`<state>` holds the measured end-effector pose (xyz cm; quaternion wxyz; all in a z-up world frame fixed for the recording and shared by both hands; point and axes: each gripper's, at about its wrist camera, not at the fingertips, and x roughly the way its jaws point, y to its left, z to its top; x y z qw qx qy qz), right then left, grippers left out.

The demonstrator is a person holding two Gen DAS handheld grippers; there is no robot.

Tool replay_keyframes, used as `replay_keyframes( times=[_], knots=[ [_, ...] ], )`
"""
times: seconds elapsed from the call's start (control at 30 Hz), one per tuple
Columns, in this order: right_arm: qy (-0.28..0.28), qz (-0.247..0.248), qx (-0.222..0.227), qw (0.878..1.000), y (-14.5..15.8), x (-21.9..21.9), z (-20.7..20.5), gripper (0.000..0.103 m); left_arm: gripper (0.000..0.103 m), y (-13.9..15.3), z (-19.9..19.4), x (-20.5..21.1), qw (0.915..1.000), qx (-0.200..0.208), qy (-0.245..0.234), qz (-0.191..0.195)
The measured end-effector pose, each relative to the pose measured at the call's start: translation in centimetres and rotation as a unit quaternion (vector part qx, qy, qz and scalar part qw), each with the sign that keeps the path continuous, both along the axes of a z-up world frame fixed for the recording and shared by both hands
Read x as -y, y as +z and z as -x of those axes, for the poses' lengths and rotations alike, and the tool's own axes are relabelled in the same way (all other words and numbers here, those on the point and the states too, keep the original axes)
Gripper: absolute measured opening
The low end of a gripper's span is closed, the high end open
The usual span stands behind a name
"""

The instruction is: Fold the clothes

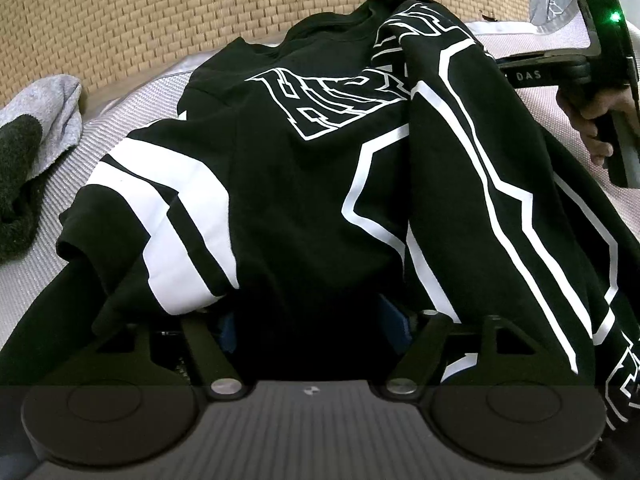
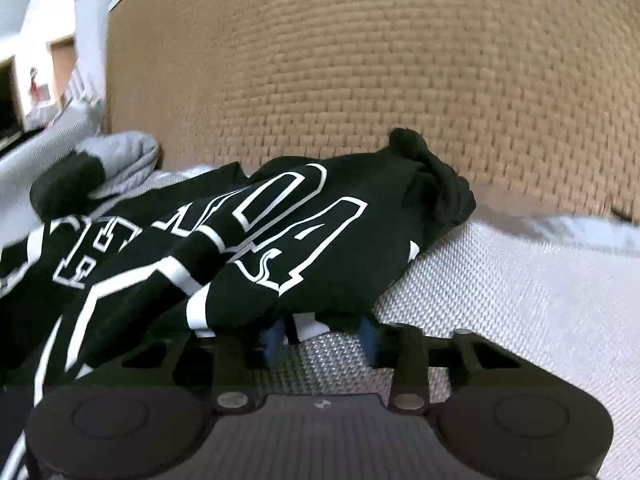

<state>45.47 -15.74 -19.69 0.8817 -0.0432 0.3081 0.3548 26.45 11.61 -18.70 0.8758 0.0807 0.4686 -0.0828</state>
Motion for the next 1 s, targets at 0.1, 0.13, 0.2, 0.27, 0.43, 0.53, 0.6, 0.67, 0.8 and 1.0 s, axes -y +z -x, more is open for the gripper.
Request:
replay_keyframes(
  times=[0.1,0.13,0.2,0.27,0.43,0.53,0.6,0.67,0.8,1.0],
  knots=[
    [-0.02,-0.001,0.009,1.0,0.6,0.1,0.0,0.017,0.072,0.1,0.0,0.0,1.0,0.0,0.0,0.0],
    [-0.025,0.007,0.02,0.999,0.9,0.1,0.1,0.014,0.072,0.1,0.1,0.1,1.0,0.0,0.0,0.0],
    [-0.032,0.027,0.037,0.998,1.6,0.2,0.3,0.011,0.072,0.2,0.1,0.2,1.0,0.0,0.0,-0.001],
    [-0.04,0.05,0.049,0.997,2.3,0.3,0.3,0.009,0.072,0.3,0.1,0.1,1.0,0.001,-0.001,-0.001],
    [-0.072,0.109,0.096,0.987,4.2,0.9,0.5,0.008,0.072,0.5,0.1,0.3,1.0,0.0,0.0,-0.006],
    [-0.093,0.157,0.137,0.974,5.9,1.2,0.4,0.007,0.072,0.5,0.0,0.2,1.0,0.0,0.001,-0.007],
    [-0.104,0.183,0.162,0.964,7.0,1.5,0.3,0.007,0.072,0.5,0.0,0.2,1.0,0.0,0.0,-0.006],
    [-0.104,0.22,0.192,0.951,7.7,1.5,0.6,0.007,0.072,0.5,0.0,0.1,1.0,0.001,0.0,-0.006],
    [-0.116,0.241,0.209,0.941,9.4,2.6,0.5,0.007,0.072,0.5,0.0,-0.1,1.0,0.002,0.001,-0.004],
    [-0.158,0.236,0.215,0.934,12.1,5.0,0.0,0.001,0.073,0.5,0.0,-0.1,1.0,0.004,0.003,-0.004]
  ],
)
